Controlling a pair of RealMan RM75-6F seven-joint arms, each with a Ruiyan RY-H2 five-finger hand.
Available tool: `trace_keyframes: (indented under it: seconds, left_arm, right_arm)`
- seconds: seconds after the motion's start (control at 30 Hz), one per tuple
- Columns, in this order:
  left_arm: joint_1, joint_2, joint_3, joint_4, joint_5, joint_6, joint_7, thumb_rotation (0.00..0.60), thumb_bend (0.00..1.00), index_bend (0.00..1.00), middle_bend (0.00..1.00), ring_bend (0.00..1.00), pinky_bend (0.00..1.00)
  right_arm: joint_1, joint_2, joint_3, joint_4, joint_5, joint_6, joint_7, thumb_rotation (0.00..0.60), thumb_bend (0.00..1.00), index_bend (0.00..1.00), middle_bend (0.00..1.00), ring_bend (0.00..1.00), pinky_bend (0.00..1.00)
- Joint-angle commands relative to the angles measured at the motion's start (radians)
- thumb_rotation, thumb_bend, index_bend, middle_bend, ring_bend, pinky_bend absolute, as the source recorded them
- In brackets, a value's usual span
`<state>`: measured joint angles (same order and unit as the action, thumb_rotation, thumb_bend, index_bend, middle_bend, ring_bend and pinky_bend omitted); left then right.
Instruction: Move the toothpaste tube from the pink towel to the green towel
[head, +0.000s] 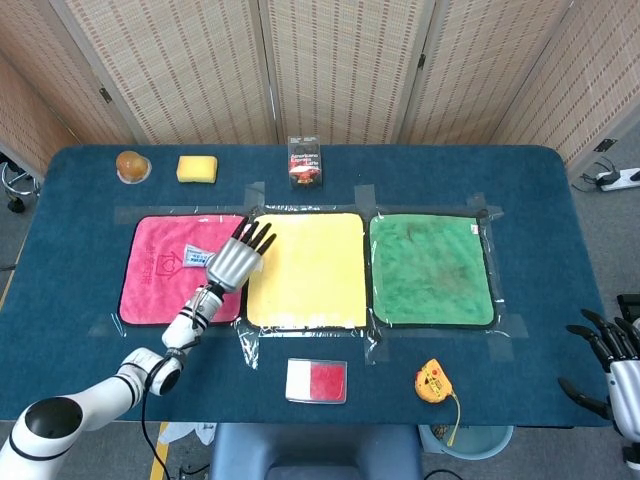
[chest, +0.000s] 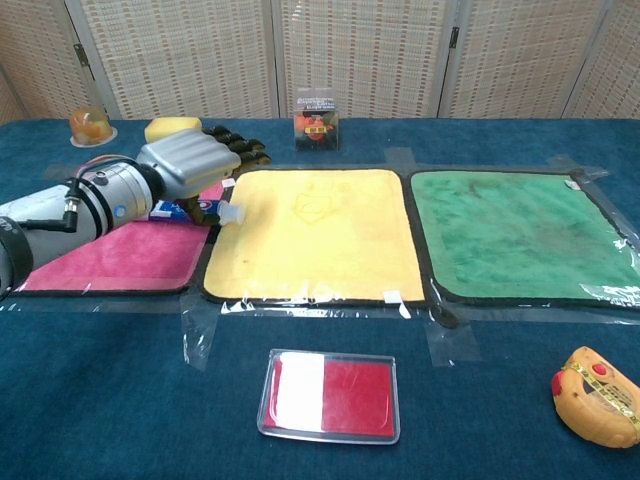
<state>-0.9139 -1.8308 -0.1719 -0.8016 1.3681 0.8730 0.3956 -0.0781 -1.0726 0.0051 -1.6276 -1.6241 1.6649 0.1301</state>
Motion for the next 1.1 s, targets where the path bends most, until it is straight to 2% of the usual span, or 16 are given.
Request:
trace_keyframes:
  seconds: [0.03, 0.23, 0.43, 1.1]
  left_arm:
    - [0.014, 0.033, 0.004, -0.043, 0.002, 0.027, 0.010, 0.600, 0.35, 0.03, 0.01, 0.00, 0.01]
    - [0.069, 0.118, 0.035, -0.070, -0.002, 0.051, 0.010, 0.600, 0.35, 0.04, 0.01, 0.00, 0.01]
    - [0.103, 0.144, 0.039, -0.018, -0.037, 0.031, -0.024, 0.600, 0.35, 0.04, 0.01, 0.00, 0.01]
    - [0.039, 0.018, 0.033, 0.319, -0.066, -0.153, -0.141, 0.600, 0.35, 0.03, 0.01, 0.00, 0.01]
  right_arm:
    - [0.000, 0.000, 0.000, 0.003, -0.001, 0.001, 0.003, 0.600, 0.21, 0.25, 0.17, 0.18, 0.11]
    - [0.005, -0.007, 0.001, 0.014, -0.006, -0.004, 0.016, 0.600, 0.21, 0.25, 0.17, 0.18, 0.11]
    - [0.008, -0.007, 0.002, 0.015, -0.012, -0.006, 0.015, 0.600, 0.21, 0.25, 0.17, 0.18, 0.11]
    - [-0.003, -0.001, -0.001, -0.025, -0.001, -0.007, -0.033, 0.600, 0.21, 0.25, 0.17, 0.18, 0.11]
